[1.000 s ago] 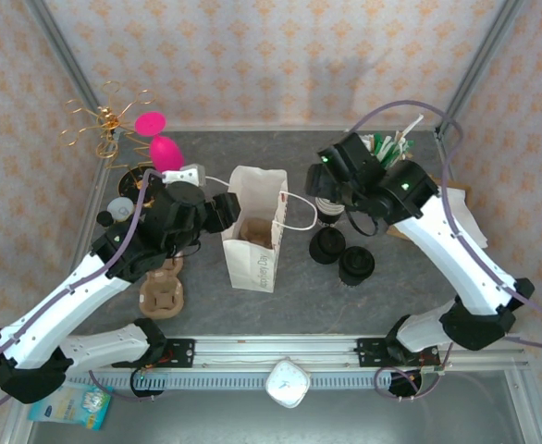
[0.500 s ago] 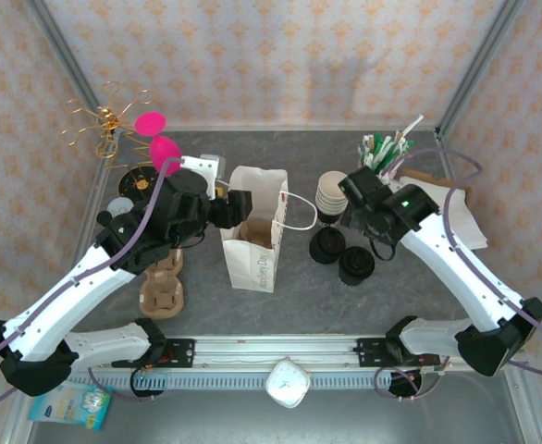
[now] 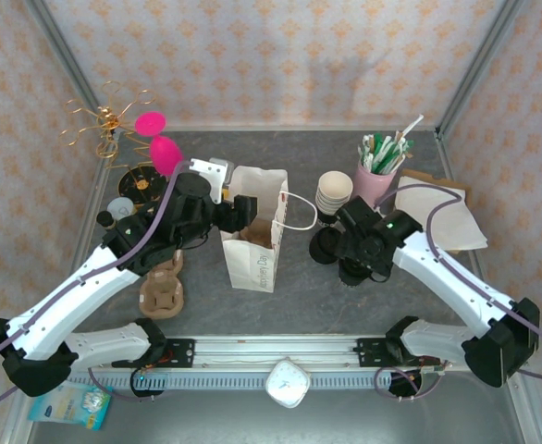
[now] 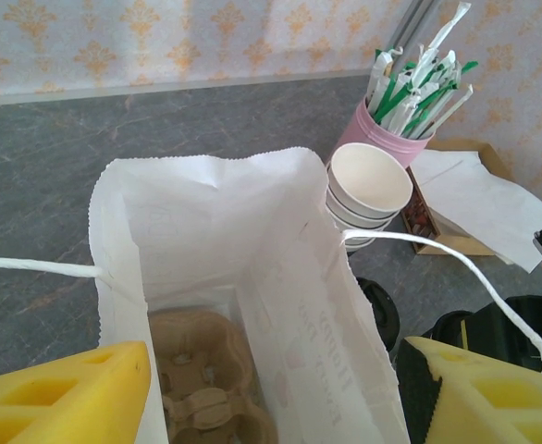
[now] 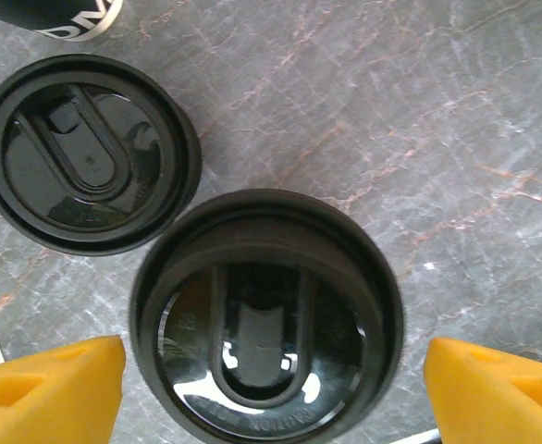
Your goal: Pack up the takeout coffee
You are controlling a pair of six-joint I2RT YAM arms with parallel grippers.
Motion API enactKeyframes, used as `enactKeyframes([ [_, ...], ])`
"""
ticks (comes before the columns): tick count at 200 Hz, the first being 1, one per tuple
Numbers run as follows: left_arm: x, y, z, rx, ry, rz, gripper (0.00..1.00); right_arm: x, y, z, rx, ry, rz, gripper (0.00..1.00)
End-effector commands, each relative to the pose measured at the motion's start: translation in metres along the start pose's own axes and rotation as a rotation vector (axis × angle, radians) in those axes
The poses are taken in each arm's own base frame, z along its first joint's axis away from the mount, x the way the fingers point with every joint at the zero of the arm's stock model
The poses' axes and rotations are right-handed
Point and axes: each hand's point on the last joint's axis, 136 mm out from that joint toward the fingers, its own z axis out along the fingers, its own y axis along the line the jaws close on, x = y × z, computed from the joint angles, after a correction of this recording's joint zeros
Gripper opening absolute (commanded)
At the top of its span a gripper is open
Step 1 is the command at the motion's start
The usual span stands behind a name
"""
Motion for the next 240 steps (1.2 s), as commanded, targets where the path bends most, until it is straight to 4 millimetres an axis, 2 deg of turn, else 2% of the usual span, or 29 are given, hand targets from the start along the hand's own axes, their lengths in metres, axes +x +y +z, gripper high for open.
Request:
enactKeyframes([
  [1, -0.006, 0.004, -0.005, -0.015, -0.041, -0.004, 0.73, -0.005, 0.008, 0.004, -0.025, -0.016, -0.007, 0.84],
  [21, -0.006, 0.005, -0.006, -0.018, -0.045, -0.010, 0.73, -0.001, 0.012, 0.010, -0.044, 0.001, -0.019, 0.83],
  [81, -0.002, 0.009, -0.004, -0.036, -0.038, -0.021, 0.74, 0.006, -0.006, 0.020, 0.062, 0.028, -0.046, 0.81],
  [92, -0.001, 0.009, -0.004, -0.035, -0.036, -0.023, 0.74, 0.005, -0.007, 0.018, 0.070, 0.029, -0.047, 0.81],
  [126, -0.002, 0.010, -0.004, -0.039, -0.041, -0.026, 0.74, 0.002, 0.007, 0.007, -0.009, 0.026, -0.042, 0.82],
  [157, -0.003, 0.010, -0.004, -0.044, -0.046, -0.025, 0.74, -0.007, -0.009, -0.002, 0.067, -0.024, -0.037, 0.83],
  [189, -0.004, 0.012, -0.004, -0.054, -0.049, -0.024, 0.74, -0.002, -0.015, 0.004, 0.114, 0.006, -0.059, 0.85],
  [218, -0.003, 0.013, -0.003, -0.058, -0.046, -0.022, 0.74, 0.000, 0.004, 0.007, 0.010, 0.018, -0.065, 0.84],
  [240, -0.004, 0.014, -0.005, -0.062, -0.054, -0.024, 0.75, 0.004, 0.001, 0.017, 0.045, 0.041, -0.075, 0.82],
])
